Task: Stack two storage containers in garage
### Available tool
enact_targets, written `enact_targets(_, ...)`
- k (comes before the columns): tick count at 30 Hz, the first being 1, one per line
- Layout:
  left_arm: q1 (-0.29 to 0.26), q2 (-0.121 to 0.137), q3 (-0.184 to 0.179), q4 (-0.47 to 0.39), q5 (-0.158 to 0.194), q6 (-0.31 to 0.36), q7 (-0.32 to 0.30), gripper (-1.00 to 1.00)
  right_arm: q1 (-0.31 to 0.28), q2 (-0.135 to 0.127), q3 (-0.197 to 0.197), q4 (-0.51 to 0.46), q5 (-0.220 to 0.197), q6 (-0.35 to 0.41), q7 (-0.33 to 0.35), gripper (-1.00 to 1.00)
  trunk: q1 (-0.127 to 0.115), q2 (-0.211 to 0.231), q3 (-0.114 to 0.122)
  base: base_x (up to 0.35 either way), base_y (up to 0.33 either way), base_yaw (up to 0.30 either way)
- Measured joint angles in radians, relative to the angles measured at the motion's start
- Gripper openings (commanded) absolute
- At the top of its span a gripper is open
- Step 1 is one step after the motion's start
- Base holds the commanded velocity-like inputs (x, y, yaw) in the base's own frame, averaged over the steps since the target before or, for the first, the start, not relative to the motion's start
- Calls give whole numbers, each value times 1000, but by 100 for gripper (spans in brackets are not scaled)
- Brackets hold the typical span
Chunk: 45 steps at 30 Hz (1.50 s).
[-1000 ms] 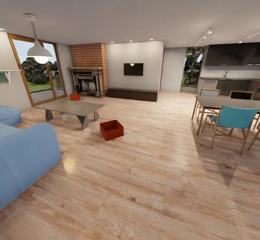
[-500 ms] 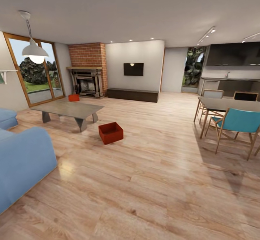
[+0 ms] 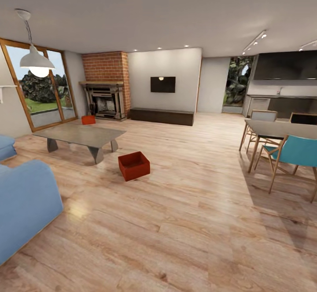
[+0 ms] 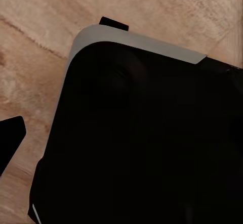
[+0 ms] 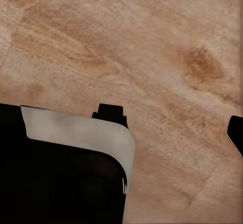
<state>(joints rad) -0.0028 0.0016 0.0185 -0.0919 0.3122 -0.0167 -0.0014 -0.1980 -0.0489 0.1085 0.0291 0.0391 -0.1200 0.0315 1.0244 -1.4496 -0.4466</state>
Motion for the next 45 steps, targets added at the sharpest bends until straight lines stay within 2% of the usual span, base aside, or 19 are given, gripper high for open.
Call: enact_targets(45, 0, 0, 0, 0, -1, -1, 0, 100, 0, 1, 0, 0, -1, -2, 0, 100, 0, 0, 0, 323, 0, 0)
